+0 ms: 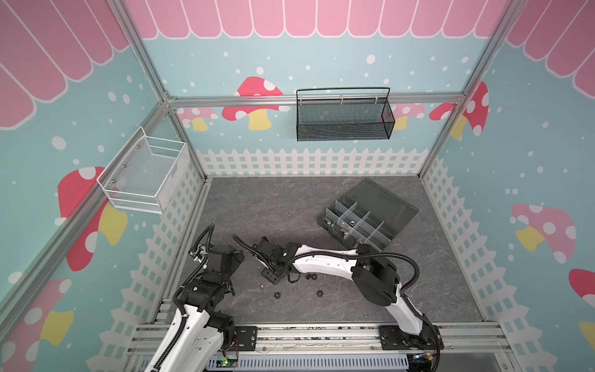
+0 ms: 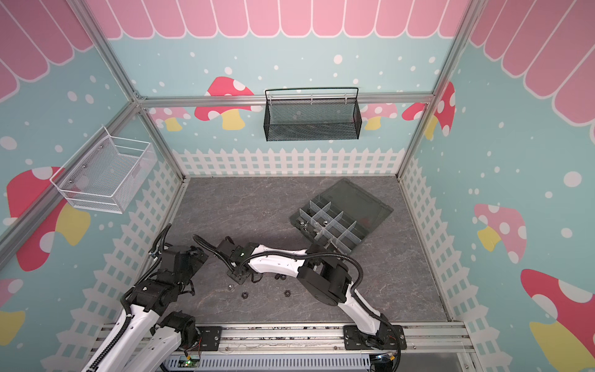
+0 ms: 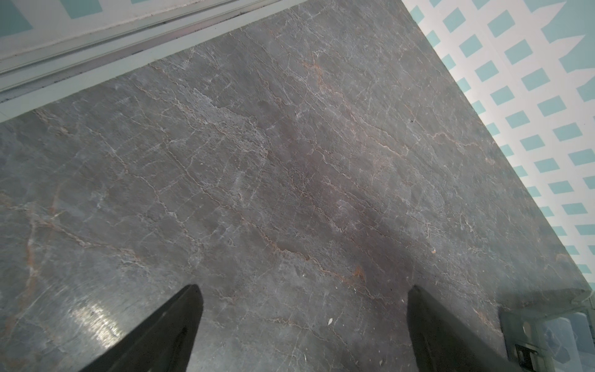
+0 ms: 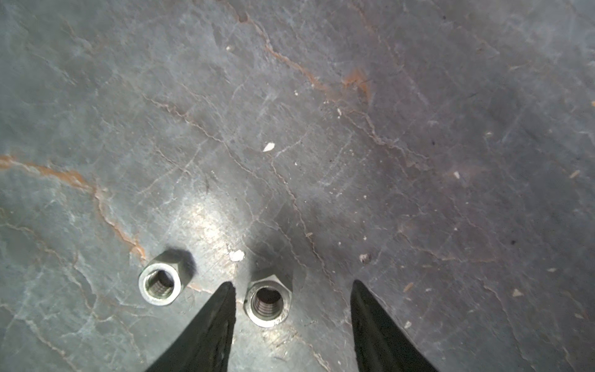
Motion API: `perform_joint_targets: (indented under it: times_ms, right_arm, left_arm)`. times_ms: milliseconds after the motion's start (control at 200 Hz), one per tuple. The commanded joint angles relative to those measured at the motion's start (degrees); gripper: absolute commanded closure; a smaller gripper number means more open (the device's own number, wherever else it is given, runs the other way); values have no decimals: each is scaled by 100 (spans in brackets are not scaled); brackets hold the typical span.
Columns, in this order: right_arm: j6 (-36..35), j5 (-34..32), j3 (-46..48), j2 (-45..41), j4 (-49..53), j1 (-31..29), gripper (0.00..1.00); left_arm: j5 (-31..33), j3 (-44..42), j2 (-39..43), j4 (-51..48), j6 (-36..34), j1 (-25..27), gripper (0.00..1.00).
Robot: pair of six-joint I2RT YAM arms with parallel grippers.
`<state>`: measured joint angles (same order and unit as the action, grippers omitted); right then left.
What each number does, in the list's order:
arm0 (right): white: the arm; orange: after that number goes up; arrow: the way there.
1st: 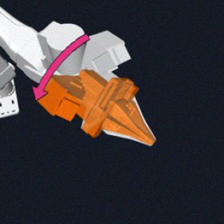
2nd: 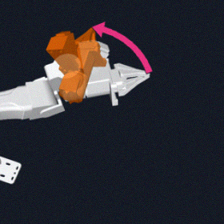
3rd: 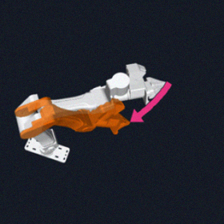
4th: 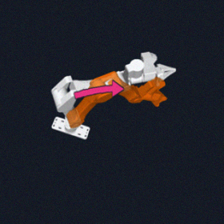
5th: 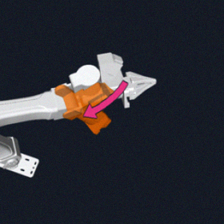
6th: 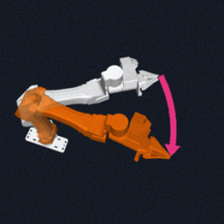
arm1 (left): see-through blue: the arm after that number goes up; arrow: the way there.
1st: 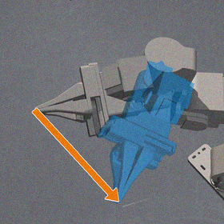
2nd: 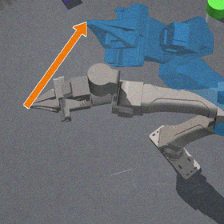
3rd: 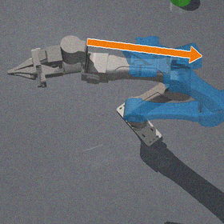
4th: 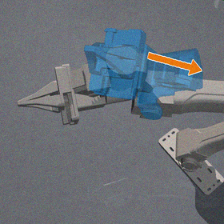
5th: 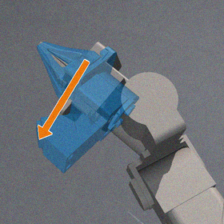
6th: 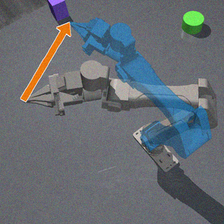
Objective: Sort the screws and nuts into containers
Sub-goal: 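Move the left gripper back toward the pile while the right reaches a silver nut, then grasp the silver hex nut with the right gripper and carry it to the box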
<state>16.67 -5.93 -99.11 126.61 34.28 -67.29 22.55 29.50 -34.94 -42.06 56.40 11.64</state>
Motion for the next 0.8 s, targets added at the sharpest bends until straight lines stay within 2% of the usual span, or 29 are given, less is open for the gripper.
perform_joint_targets:
  times_ms: [0, 405, 610, 795]
  right_arm:
    - [-133, 39, -152, 174, 157, -83, 44]
    - [-102, 118, -126, 380, 191, -118, 62]
    - [-86, 29, -83, 355, 228, -128, 82]
    - [1, -109, -8, 188, 187, -127, 89]
  left_arm:
    - [22, -74, 9, -115, 134, -48, 0]
    - [-18, -80, -72, -80, 99, -78, 0]
    - [-57, -87, -120, -59, 90, -83, 0]
    - [-75, -95, -124, -45, 66, -92, 0]
